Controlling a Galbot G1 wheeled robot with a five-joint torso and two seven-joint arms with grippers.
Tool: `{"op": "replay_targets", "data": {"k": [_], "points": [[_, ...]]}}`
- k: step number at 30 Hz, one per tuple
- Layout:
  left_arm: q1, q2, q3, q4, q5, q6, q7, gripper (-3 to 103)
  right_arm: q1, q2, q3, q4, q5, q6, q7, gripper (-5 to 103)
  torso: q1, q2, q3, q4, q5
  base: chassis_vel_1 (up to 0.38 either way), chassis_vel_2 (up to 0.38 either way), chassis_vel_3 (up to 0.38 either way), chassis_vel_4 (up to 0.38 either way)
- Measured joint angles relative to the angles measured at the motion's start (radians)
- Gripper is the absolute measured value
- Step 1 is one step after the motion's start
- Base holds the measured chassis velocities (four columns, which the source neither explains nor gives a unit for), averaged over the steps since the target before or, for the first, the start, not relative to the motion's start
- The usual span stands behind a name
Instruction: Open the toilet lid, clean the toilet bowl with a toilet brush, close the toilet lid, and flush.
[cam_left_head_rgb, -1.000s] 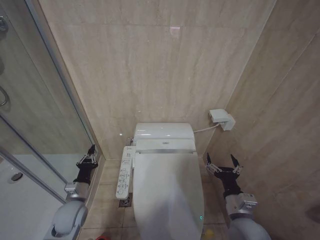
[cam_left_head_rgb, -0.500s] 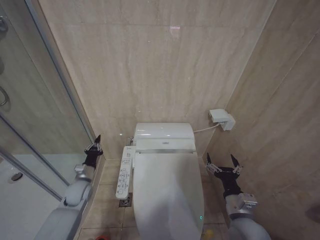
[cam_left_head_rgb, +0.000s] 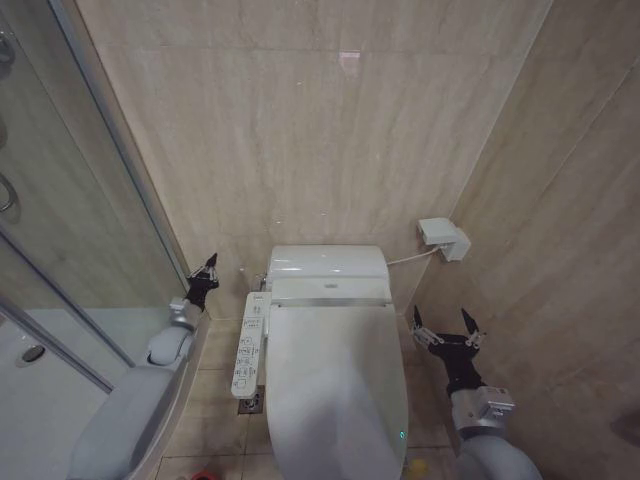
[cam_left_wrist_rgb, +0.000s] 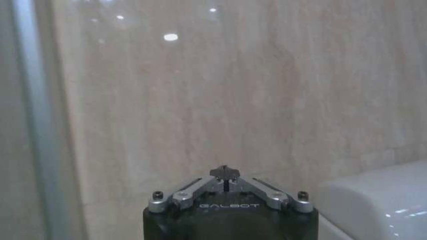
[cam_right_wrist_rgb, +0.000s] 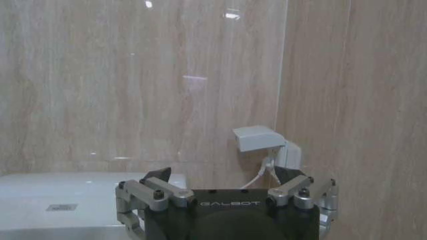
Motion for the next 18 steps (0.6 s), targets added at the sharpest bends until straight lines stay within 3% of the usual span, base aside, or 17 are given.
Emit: {"op": "replay_targets", "data": {"k": [5, 12, 13, 15, 18], "points": [[-0.021, -0.006, 0.021, 0.028, 0.011, -0.010, 0.057, 0, 0.000, 0.000, 0.000, 0.000, 0.000, 0.000, 0.000, 100, 0.000, 0.000, 0.000, -0.0001, 0.0000, 0.000, 0.000, 0.000, 0.000], [-0.023, 0.009, 0.013, 0.092, 0.072, -0.082, 0.170, 0, 0.000, 0.000, 0.000, 0.000, 0.000, 0.000, 0.000, 100, 0.000, 0.000, 0.000, 0.0002, -0.0001, 0.000, 0.000, 0.000, 0.000], [-0.037, 0.024, -0.001, 0.139, 0.099, -0.135, 0.254, 0, 0.000, 0.000, 0.000, 0.000, 0.000, 0.000, 0.000, 100, 0.000, 0.000, 0.000, 0.0004, 0.0000, 0.000, 0.000, 0.000, 0.000], [-0.041, 0.027, -0.004, 0.152, 0.102, -0.147, 0.281, 0, 0.000, 0.000, 0.000, 0.000, 0.000, 0.000, 0.000, 100, 0.000, 0.000, 0.000, 0.0003, 0.0000, 0.000, 0.000, 0.000, 0.000], [-0.061, 0.027, -0.021, 0.199, 0.115, -0.207, 0.388, 0, 0.000, 0.000, 0.000, 0.000, 0.000, 0.000, 0.000, 100, 0.000, 0.000, 0.000, 0.0000, 0.0000, 0.000, 0.000, 0.000, 0.000]]}}
